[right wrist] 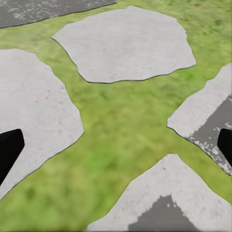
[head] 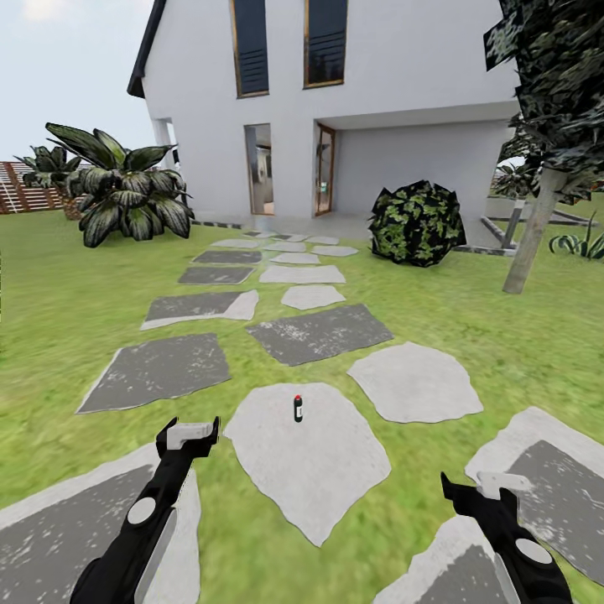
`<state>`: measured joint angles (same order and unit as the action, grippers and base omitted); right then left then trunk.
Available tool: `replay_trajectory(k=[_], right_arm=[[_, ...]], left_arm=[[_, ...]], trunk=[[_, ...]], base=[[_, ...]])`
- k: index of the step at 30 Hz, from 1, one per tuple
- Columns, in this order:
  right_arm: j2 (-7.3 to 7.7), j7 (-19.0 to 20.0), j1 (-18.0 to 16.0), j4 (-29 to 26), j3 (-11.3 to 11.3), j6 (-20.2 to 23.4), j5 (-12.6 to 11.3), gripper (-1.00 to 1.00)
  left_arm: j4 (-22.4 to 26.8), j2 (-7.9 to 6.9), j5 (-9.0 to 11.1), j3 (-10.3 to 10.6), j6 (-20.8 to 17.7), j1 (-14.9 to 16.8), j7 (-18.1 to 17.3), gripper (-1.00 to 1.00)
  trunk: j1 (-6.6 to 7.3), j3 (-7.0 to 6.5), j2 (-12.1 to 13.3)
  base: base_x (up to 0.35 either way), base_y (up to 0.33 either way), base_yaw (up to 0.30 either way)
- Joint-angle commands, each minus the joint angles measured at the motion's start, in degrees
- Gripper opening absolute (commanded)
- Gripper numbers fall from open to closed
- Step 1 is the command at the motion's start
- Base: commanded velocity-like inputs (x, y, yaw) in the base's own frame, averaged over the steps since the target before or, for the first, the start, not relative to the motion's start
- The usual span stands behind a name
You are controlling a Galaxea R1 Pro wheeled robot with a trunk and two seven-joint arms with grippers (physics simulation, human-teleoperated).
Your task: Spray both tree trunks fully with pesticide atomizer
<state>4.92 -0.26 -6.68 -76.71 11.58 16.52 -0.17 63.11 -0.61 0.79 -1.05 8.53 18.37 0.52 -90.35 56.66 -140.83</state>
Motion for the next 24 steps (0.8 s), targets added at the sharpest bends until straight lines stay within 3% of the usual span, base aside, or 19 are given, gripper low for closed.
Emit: replay_trajectory(k=[1,7,24], right_arm=[[0.0,0.0,0.0,-0.01,0.01,0.0,0.0,1.0],[0.0,0.05,0.0,-0.02,0.02,-0.06,0.0,1.0],[0.0,0.18,0.0,-0.02,0.02,-0.09,0.0,1.0]], left_arm=[[0.0,0.0,0.0,0.0,0.0,0.0,-0.01,1.0],[0.0,0.0,-0.01,0.0,0.0,0.0,0.01,1.0],[0.0,0.0,-0.08,0.0,0.0,0.0,0.01,1.0]], trunk=[[0.0,0.0,0.0],[0.0,0.0,0.0],[0.0,0.0,0.0]], base=[[0.0,0.309,0.0],[0.0,0.309,-0.106],[0.0,0.309,-0.28]])
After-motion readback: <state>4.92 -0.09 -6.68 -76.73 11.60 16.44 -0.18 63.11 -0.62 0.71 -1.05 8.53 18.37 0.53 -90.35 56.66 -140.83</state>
